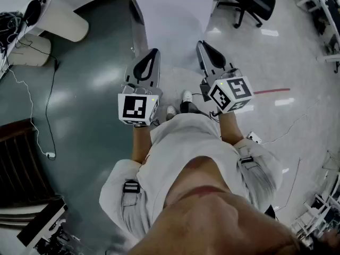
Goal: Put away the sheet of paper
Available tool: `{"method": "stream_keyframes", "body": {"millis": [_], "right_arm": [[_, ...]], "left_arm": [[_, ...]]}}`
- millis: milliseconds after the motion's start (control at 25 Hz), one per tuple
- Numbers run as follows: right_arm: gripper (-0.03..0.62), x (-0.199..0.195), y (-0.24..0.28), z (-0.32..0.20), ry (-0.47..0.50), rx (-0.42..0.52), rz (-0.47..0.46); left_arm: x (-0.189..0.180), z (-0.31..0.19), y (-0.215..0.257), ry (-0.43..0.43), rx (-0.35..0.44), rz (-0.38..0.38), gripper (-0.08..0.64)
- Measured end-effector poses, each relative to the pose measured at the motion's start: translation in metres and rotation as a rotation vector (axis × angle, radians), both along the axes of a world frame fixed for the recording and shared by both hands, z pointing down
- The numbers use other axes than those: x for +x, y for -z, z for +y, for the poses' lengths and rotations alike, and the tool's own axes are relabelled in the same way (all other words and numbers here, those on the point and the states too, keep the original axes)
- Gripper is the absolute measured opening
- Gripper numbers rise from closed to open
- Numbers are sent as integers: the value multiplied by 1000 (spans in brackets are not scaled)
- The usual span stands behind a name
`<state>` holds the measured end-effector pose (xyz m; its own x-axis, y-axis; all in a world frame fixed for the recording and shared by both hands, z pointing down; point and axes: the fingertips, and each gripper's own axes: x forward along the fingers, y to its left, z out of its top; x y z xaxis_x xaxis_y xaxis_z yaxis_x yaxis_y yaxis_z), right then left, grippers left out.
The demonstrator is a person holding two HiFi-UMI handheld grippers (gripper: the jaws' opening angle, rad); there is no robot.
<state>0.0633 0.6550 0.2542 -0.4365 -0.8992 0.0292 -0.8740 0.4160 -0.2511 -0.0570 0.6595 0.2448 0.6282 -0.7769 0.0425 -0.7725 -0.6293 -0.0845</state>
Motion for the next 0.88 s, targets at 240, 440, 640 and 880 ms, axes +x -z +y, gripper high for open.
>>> {"method": "stream_keyframes", "body": {"millis": [240, 440, 640, 880], "right_arm": [[20, 19, -2, -29, 24, 21, -7], [20, 34, -7, -57, 51, 17, 10], [20, 41, -10, -83, 82, 5, 6], [20, 45, -8, -111, 96, 2, 1]], "left_arm": [[20, -30, -4, 28, 1, -3, 21], [36, -54, -9, 59, -10, -9, 21], [45, -76, -10, 90, -19, -14, 21], [51, -102, -7, 103, -17, -22, 21]]}}
